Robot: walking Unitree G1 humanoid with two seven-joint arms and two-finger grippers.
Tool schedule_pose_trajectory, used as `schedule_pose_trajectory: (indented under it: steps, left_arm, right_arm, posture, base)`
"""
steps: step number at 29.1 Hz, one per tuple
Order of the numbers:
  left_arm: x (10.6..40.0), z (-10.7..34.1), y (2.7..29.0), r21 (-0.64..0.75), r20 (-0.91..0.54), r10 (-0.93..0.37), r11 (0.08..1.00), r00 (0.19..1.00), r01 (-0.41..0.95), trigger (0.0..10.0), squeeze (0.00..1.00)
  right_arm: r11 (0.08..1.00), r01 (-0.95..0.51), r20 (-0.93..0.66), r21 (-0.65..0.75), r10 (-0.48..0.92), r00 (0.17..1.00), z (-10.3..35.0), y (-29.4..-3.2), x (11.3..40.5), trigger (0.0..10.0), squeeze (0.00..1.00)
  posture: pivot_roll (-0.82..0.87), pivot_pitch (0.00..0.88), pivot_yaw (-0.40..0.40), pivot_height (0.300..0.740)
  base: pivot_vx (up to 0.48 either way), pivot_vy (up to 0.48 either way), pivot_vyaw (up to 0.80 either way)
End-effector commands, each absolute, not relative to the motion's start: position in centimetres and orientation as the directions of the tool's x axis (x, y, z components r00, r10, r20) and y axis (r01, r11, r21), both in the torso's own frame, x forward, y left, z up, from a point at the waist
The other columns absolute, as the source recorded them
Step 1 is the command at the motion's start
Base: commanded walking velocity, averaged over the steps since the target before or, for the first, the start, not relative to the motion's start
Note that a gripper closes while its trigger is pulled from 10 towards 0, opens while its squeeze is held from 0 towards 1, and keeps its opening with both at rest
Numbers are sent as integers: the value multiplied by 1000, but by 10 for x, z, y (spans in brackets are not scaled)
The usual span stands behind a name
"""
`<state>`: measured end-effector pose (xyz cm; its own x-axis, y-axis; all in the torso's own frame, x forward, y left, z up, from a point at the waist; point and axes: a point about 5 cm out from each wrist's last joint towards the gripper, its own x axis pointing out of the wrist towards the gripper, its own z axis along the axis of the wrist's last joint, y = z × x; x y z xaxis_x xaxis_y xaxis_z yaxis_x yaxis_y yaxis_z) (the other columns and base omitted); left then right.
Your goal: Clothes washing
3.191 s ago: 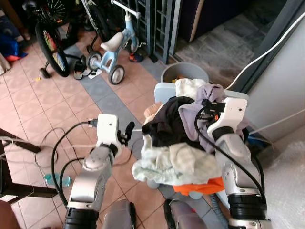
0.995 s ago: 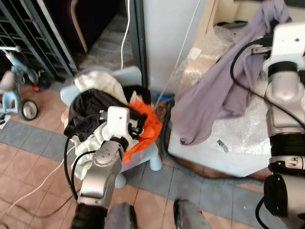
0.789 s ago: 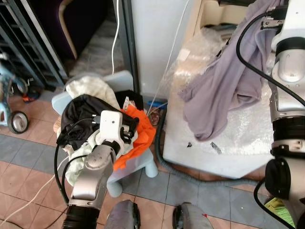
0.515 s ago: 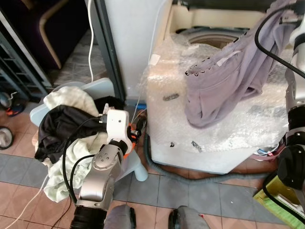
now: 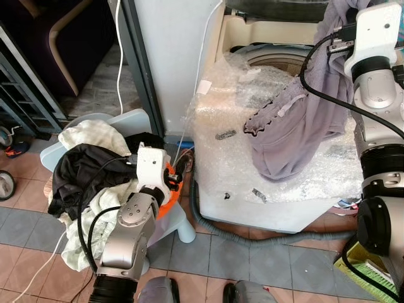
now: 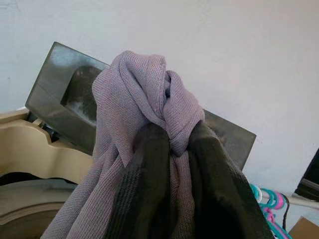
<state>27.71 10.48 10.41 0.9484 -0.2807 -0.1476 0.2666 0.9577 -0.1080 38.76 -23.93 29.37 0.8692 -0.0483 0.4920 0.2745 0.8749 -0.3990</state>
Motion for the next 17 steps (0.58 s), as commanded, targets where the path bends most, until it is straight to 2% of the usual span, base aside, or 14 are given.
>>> schedule_pose_trajectory:
  steps: [1, 5, 10, 11, 17]
  left_arm:
    - [277, 106, 107, -105, -143, -279, 958, 949, 266, 10000, 0]
    - [276, 106, 105, -113, -146, -277, 958, 950, 262, 10000, 0]
    - [275, 104, 104, -120, -152, -272, 959, 950, 256, 10000, 0]
    - [275, 102, 103, -120, -159, -271, 960, 949, 254, 10000, 0]
    - [272, 100, 97, -126, -163, -282, 957, 946, 263, 10000, 0]
  right_arm:
    - [872, 283, 514, -400, -43, 857, 301, -241, 387, 10000, 0]
    - [871, 283, 540, -401, -24, 841, 310, -241, 387, 10000, 0]
    - [868, 292, 588, -401, -1, 809, 329, -238, 387, 10000, 0]
    - [863, 309, 649, -400, 29, 760, 351, -233, 385, 10000, 0]
    - [798, 359, 749, -485, 167, 641, 404, -204, 379, 10000, 0]
  posture:
    - [-19, 141, 46, 740]
    - [-11, 125, 42, 740]
    - [-15, 121, 42, 740]
    - [-18, 118, 39, 740]
    - [-23, 109, 32, 740]
  base:
    - [349, 0, 0]
    - [321, 0, 0]
    - [0, 0, 0]
    - [0, 0, 0]
    - [0, 0, 0]
